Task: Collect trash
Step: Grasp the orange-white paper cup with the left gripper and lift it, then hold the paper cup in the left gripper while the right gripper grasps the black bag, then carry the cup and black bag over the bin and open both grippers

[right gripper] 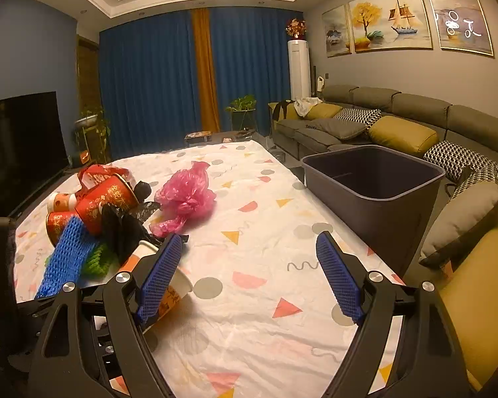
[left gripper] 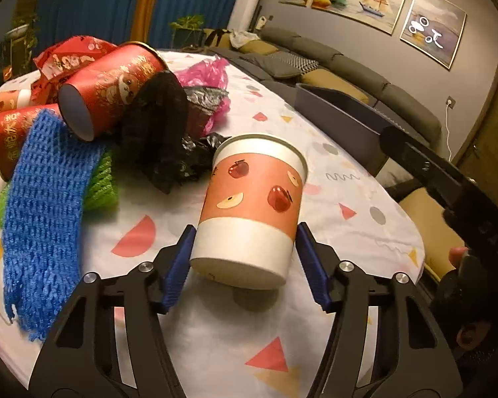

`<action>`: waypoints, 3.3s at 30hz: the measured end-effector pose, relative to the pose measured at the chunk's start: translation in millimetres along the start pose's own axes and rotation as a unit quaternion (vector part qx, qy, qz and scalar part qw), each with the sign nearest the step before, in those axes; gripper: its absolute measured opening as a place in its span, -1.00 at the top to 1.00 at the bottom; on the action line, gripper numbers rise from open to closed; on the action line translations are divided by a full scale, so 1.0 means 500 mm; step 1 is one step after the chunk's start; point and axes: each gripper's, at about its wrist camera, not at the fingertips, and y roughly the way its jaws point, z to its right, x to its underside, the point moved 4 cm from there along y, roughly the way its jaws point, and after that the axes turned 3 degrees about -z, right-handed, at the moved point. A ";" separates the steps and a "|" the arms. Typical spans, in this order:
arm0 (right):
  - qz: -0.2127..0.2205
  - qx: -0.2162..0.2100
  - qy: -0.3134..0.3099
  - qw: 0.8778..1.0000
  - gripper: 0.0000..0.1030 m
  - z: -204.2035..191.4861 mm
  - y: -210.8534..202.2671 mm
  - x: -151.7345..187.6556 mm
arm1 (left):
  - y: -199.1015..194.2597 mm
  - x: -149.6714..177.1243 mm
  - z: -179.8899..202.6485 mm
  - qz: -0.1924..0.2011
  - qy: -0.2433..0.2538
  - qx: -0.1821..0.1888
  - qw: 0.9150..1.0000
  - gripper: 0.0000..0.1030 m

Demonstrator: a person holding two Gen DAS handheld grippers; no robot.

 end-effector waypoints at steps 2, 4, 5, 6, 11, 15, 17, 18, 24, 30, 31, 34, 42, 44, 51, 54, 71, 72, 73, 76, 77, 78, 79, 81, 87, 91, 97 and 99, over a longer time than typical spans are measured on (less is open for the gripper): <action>-0.002 -0.002 0.000 1.000 -0.57 -0.002 0.004 -0.002 | -0.017 0.001 -0.005 0.009 -0.001 -0.002 1.000 -0.14; -0.003 -0.005 -0.003 1.000 -0.57 -0.009 0.010 -0.003 | -0.036 0.000 -0.012 0.021 -0.004 -0.004 1.000 -0.14; -0.004 -0.006 -0.004 1.000 -0.57 -0.012 0.013 -0.004 | -0.048 -0.001 -0.018 0.028 -0.006 -0.007 1.000 -0.13; -0.005 -0.008 -0.006 1.000 -0.57 -0.017 0.016 -0.005 | -0.059 -0.002 -0.023 0.034 -0.008 -0.008 0.999 -0.13; -0.014 -0.025 -0.011 1.000 -0.57 -0.045 0.035 -0.005 | -0.107 0.004 -0.058 0.056 -0.023 -0.021 0.998 -0.13; -0.020 -0.035 -0.022 0.999 -0.57 -0.074 0.053 -0.007 | -0.144 0.010 -0.083 0.073 -0.034 -0.029 0.996 -0.13; -0.024 -0.044 -0.025 0.998 -0.57 -0.088 0.062 -0.007 | -0.162 0.009 -0.092 0.082 -0.037 -0.037 0.995 -0.13; -0.027 -0.048 -0.028 0.998 -0.57 -0.097 0.068 -0.008 | -0.170 0.008 -0.097 0.087 -0.039 -0.041 0.995 -0.13; -0.048 -0.090 -0.053 0.993 -0.57 -0.168 0.110 -0.015 | -0.203 -0.003 -0.128 0.109 -0.054 -0.053 0.991 -0.13; -0.081 -0.117 -0.058 0.988 -0.27 -0.210 0.160 -0.021 | -0.213 -0.009 -0.149 0.119 -0.061 -0.055 0.990 -0.13; -0.087 -0.123 -0.058 0.987 -0.25 -0.216 0.168 -0.022 | -0.212 -0.011 -0.150 0.119 -0.062 -0.054 0.989 -0.13; -0.102 -0.128 -0.058 0.985 -0.08 -0.226 0.189 -0.018 | -0.213 -0.012 -0.151 0.121 -0.063 -0.051 0.989 -0.13; -0.122 -0.157 -0.074 0.977 0.91 -0.243 0.203 -0.001 | -0.211 -0.012 -0.150 0.123 -0.063 -0.048 0.989 -0.13; -0.114 -0.157 -0.075 0.978 0.98 -0.240 0.195 -0.003 | -0.211 -0.012 -0.151 0.122 -0.063 -0.048 0.989 -0.13; -0.078 -0.150 -0.072 0.983 0.98 -0.198 0.134 -0.018 | -0.208 -0.014 -0.148 0.125 -0.062 -0.048 0.989 -0.13; -0.071 -0.145 -0.067 0.985 0.98 -0.177 0.113 -0.024 | -0.203 -0.015 -0.141 0.125 -0.059 -0.046 0.989 -0.13; -0.013 -0.123 -0.038 0.992 0.98 -0.075 0.019 -0.072 | -0.173 -0.049 -0.068 0.123 -0.029 -0.020 0.992 -0.13; -0.010 -0.120 -0.036 0.992 0.98 -0.068 0.016 -0.076 | -0.170 -0.053 -0.061 0.123 -0.026 -0.018 0.992 -0.13; -0.008 -0.118 -0.035 0.992 0.98 -0.063 0.015 -0.078 | -0.168 -0.056 -0.056 0.123 -0.023 -0.017 0.992 -0.13; 0.003 -0.109 -0.029 0.994 0.98 -0.042 0.007 -0.091 | -0.156 -0.078 -0.034 0.123 -0.015 -0.007 0.992 -0.13; 0.006 -0.106 -0.027 0.994 0.98 -0.036 0.006 -0.095 | -0.153 -0.083 -0.027 0.123 -0.012 -0.004 0.992 -0.13; 0.010 -0.102 -0.026 0.994 0.98 -0.027 0.004 -0.100 | -0.148 -0.092 -0.018 0.123 -0.008 0.000 0.992 -0.13; 0.015 -0.096 -0.025 0.995 0.98 -0.017 0.002 -0.107 | -0.144 -0.099 -0.011 0.123 -0.005 0.002 0.992 -0.13; 0.025 -0.084 -0.022 0.996 0.98 0.005 -0.003 -0.121 | -0.133 -0.121 0.010 0.125 0.003 0.011 0.992 -0.13; 0.059 -0.034 -0.010 0.998 0.98 0.086 -0.008 -0.169 | -0.091 -0.197 0.097 0.135 0.034 0.039 0.990 -0.13; 0.076 0.003 0.007 0.997 0.98 0.156 0.005 -0.205 | -0.055 -0.247 0.158 0.141 0.053 0.054 0.987 -0.13; 0.075 0.041 0.027 0.996 0.98 0.239 0.050 -0.225 | 0.022 -0.314 0.240 0.135 0.069 0.085 0.985 -0.13; 0.071 0.048 0.033 0.996 0.98 0.260 0.065 -0.222 | 0.054 -0.330 0.263 0.130 0.074 0.090 0.985 -0.13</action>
